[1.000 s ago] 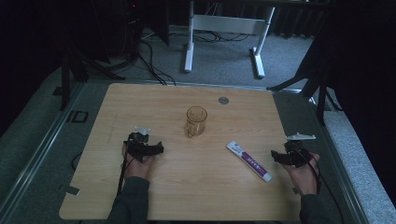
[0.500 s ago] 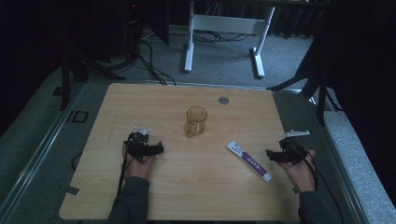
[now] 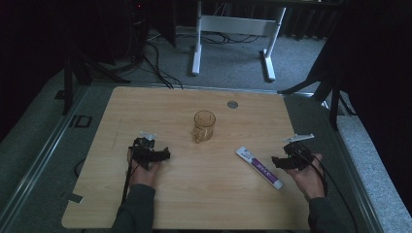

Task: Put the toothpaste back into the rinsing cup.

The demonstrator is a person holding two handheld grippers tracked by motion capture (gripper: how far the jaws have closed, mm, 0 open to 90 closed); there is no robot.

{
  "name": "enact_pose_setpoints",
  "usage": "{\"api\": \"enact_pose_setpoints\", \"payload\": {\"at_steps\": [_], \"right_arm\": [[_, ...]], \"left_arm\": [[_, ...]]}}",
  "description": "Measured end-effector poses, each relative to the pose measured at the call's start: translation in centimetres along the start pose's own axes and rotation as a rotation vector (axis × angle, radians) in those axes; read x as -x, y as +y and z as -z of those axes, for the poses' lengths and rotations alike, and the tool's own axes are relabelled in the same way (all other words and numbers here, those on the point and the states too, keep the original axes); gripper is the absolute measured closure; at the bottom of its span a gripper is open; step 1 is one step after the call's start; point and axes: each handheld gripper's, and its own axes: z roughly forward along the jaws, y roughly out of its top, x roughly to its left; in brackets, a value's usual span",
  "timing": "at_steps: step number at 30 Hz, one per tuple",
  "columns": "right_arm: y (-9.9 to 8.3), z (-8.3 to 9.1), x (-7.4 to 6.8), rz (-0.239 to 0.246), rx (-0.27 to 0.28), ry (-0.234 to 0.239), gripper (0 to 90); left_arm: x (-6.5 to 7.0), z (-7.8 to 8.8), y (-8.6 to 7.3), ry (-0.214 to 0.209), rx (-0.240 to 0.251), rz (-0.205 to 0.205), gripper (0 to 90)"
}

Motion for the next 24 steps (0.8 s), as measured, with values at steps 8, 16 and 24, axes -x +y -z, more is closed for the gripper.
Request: {"api": "enact_pose_setpoints", "payload": {"at_steps": [8,16,24], "right_arm": [[0.9,0.2,-0.7,0.04,-0.012,0.019,34.9],[1.9,0.1,-1.5,0.088,-0.05,0.032,37.0],[2.7,0.1,-1.9,0.117,-0.087,0.052,40.0]], "left_arm": [[0.0,0.0,0.0,-0.001,0.0,0.0,2.3],[0.0,0.0,0.0,-0.002,0.0,0.0,2.3],[0.0,0.0,0.0,-0.004,0.001,-0.002,2.3]]}}
